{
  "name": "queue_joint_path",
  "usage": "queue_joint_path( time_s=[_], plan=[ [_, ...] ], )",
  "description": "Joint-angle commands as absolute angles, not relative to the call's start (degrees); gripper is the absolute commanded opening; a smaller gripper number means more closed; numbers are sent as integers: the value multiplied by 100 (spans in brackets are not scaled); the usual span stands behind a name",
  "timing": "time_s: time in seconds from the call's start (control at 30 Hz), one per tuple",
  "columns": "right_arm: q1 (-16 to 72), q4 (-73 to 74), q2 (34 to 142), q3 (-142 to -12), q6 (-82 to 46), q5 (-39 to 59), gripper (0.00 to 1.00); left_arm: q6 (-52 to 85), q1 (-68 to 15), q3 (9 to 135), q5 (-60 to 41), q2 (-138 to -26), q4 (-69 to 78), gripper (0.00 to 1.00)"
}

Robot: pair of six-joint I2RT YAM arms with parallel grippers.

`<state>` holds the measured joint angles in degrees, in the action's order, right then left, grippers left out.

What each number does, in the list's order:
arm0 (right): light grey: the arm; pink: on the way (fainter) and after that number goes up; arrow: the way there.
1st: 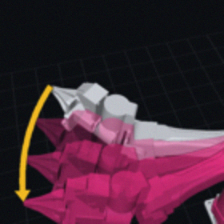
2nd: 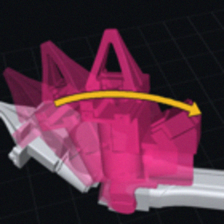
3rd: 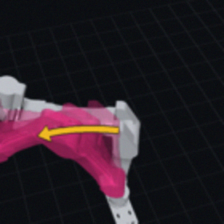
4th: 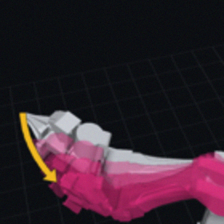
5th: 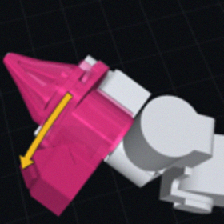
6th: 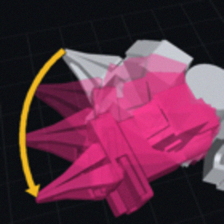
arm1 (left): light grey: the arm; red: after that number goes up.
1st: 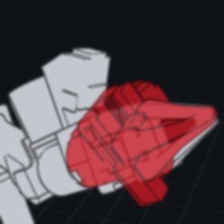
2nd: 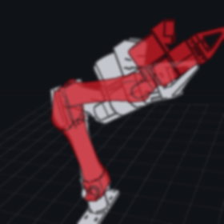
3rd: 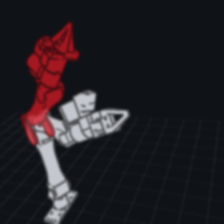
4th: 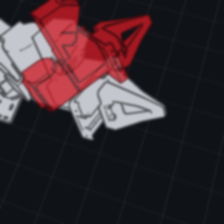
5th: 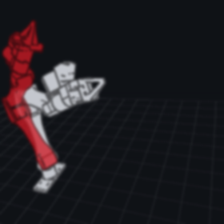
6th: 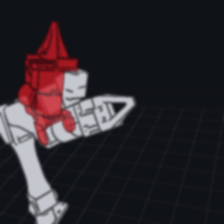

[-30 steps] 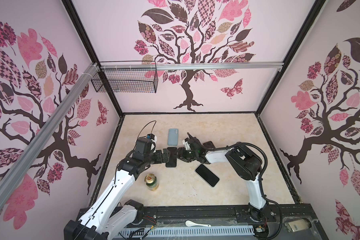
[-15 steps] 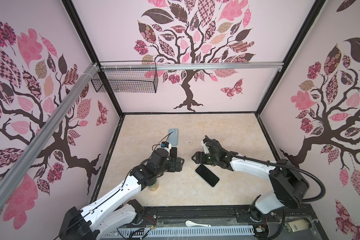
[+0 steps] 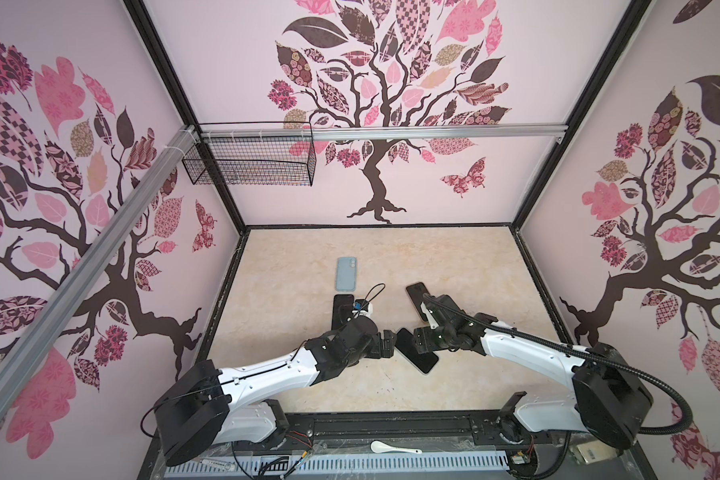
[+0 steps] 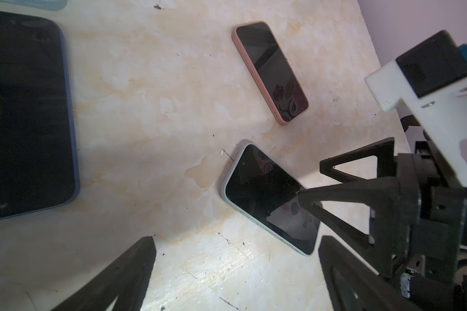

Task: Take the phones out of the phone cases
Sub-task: 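Withdraw both grippers and move them toward the phone in the pale case, then grasp the end of the pale-cased phone with the right gripper while the left gripper approaches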

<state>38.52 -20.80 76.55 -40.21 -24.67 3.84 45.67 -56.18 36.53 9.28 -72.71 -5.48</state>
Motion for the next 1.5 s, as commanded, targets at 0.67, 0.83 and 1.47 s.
queue_joint_path(
  time_s=[0.67,0.83,1.47],
  plan=[
    [4025,-2433,8130,-3908,-2118,867,82,5278,-4977,3118,1586,-6554,-714,98],
    [4284,-2537,8137,-3970,-2187,698,82,5101,-4732,3068,1599,-6243,-878,98],
    [4523,-2776,8825,-4970,-2110,-115,98,5287,-3631,2640,680,-5364,-1137,98]
  ],
)
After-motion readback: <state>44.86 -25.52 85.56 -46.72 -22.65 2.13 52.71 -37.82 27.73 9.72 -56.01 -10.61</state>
